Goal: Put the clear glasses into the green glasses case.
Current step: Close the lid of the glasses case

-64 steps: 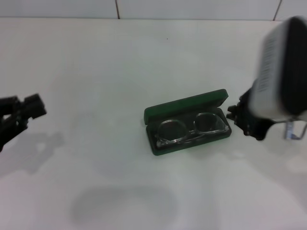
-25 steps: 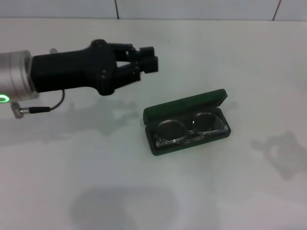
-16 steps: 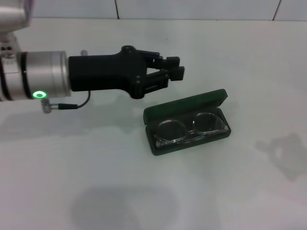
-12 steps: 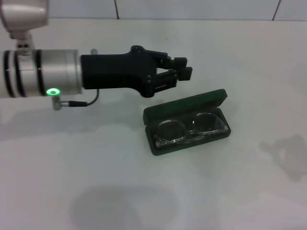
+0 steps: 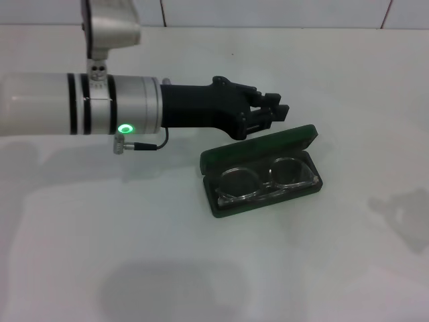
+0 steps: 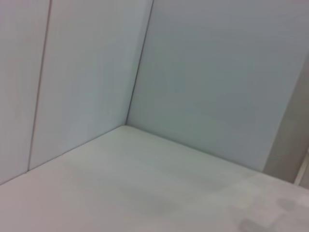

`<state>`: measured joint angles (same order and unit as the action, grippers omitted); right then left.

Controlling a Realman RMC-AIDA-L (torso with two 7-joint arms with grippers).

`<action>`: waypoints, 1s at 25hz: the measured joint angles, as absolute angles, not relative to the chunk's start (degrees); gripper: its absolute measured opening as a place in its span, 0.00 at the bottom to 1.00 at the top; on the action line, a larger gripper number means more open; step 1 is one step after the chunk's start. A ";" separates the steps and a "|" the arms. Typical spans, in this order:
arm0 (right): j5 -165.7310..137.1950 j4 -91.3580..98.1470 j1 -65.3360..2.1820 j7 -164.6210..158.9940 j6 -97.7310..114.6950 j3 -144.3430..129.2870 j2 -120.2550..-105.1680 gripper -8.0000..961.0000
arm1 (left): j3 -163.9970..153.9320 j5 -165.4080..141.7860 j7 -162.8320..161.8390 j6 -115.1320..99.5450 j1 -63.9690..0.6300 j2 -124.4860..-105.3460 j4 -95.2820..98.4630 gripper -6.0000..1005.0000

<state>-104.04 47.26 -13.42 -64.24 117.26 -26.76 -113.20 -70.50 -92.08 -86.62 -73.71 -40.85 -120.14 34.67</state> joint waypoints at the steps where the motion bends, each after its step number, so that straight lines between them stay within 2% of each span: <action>1: -104.11 47.16 -13.43 -64.20 117.15 -26.77 -113.20 0.01 | -71.15 -91.87 -86.60 -72.69 -40.97 -120.15 34.59 0.24; 25: -105.27 44.60 -14.15 -62.05 115.45 -26.75 -113.37 0.01 | -78.46 -90.46 -86.74 -63.19 -41.00 -120.24 31.02 0.23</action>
